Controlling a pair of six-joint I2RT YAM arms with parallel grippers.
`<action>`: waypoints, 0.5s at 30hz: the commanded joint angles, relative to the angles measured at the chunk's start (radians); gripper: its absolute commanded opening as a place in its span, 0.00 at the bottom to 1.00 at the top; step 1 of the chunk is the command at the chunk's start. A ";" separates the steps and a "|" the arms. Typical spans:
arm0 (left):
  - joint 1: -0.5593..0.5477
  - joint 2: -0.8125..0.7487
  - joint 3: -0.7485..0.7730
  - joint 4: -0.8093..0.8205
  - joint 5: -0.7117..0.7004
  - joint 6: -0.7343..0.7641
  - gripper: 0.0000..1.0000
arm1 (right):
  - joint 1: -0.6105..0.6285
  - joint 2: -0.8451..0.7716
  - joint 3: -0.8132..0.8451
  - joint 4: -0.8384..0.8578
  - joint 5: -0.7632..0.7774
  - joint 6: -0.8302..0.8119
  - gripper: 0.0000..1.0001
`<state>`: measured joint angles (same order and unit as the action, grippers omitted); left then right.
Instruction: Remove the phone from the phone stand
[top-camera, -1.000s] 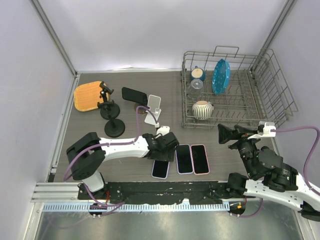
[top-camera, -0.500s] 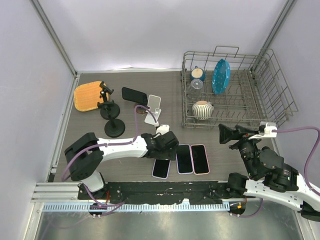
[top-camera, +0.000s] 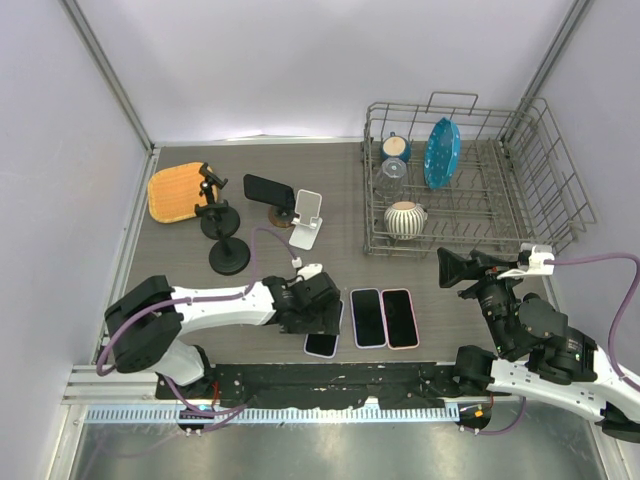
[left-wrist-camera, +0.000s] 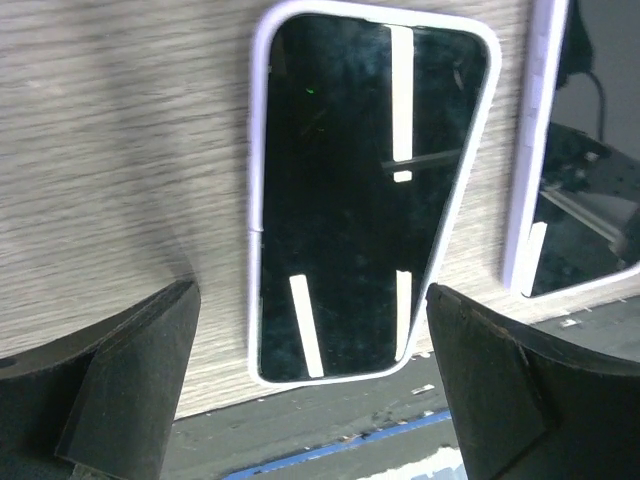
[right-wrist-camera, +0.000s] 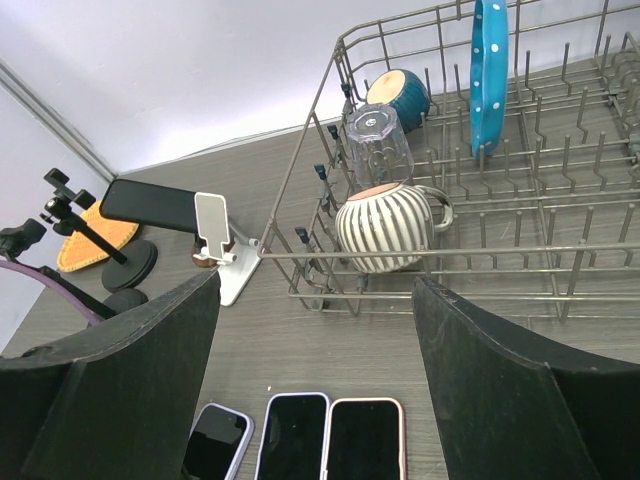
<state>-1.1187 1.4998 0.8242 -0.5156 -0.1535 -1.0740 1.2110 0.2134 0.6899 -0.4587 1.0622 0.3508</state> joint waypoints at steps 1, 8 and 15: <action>-0.001 -0.013 -0.002 0.064 0.123 -0.030 0.99 | 0.007 -0.011 0.003 0.006 0.021 0.013 0.83; -0.001 0.045 0.013 0.167 0.253 -0.032 0.94 | 0.007 -0.019 0.003 0.006 0.021 0.014 0.83; 0.000 0.095 0.062 0.209 0.235 -0.029 0.92 | 0.009 -0.034 0.003 0.002 0.022 0.020 0.83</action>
<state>-1.1191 1.5539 0.8433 -0.3714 0.0738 -1.1015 1.2118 0.1936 0.6895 -0.4637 1.0649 0.3542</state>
